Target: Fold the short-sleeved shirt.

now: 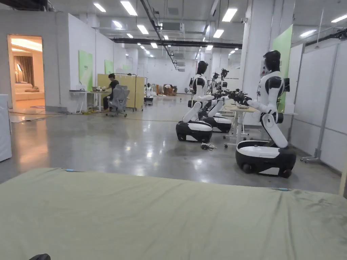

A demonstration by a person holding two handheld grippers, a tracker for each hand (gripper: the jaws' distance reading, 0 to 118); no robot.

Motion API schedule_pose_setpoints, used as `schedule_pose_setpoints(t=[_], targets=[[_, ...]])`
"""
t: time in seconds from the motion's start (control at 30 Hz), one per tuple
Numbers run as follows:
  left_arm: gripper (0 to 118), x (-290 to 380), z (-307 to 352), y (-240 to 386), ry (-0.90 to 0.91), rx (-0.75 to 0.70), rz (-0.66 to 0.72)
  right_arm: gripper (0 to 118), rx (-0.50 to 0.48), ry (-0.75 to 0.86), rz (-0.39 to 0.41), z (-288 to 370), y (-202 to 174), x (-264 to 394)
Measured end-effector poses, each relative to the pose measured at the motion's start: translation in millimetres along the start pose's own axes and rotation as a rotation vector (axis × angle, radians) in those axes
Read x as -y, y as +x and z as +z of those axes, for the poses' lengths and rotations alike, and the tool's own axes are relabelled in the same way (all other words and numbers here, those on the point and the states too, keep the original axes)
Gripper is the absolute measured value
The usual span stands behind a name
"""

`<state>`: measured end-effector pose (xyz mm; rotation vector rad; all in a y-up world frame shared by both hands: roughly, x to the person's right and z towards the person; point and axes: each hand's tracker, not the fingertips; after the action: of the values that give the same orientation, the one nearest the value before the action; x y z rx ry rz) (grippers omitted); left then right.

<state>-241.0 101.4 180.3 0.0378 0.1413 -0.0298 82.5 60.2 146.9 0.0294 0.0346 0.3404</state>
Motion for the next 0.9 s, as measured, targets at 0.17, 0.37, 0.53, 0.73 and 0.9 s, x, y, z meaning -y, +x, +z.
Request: schedule_pose_setpoints(t=[0.17, 0.37, 0.53, 0.73, 0.9], targets=[[2, 33.1, -4.7, 27.2, -0.033, -0.031, -0.590, 0, -0.020, 0.046, 0.554, 0.8, -24.1, 11.4], [2, 135.7, 4.6, 35.1, -0.067, 0.074, -1.450, 0, -0.200, 0.197, 1.497, 14.4, -50.6, 81.4], [2, 163.1, 22.6, 39.0, -0.157, 0.206, -1.401, 0, -0.358, 0.112, 1.555, 22.3, -48.5, 120.6], [2, 87.1, 3.9, 26.3, -0.163, 0.098, -0.879, 0, -0.135, 0.011, 0.979, 1.3, -29.9, 56.6], [2, 24.5, -6.8, -31.2, -0.187, 0.218, 0.229, 0, -0.124, -0.118, -0.033, -5.9, 12.3, 22.5]])
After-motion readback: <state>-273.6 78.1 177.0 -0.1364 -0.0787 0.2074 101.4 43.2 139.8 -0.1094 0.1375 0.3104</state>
